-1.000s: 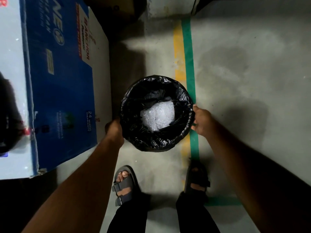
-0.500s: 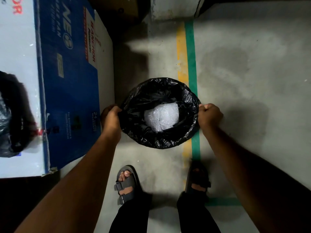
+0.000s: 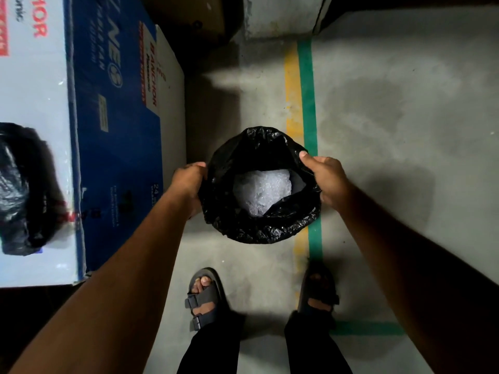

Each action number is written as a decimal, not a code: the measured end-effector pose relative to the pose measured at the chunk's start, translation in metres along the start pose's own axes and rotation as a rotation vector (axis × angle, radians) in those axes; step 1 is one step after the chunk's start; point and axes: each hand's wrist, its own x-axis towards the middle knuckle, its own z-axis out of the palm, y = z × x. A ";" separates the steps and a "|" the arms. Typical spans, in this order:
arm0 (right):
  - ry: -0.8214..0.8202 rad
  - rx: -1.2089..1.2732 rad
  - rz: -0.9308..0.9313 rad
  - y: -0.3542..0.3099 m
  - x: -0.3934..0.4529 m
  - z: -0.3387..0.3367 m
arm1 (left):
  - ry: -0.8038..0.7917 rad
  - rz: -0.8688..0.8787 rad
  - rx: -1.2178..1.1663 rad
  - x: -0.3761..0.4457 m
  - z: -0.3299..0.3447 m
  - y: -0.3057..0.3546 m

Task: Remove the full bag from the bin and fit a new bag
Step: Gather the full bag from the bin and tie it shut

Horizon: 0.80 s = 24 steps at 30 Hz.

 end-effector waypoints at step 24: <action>-0.321 -0.159 -0.200 -0.029 -0.012 -0.019 | -0.291 0.603 0.403 0.005 -0.014 -0.007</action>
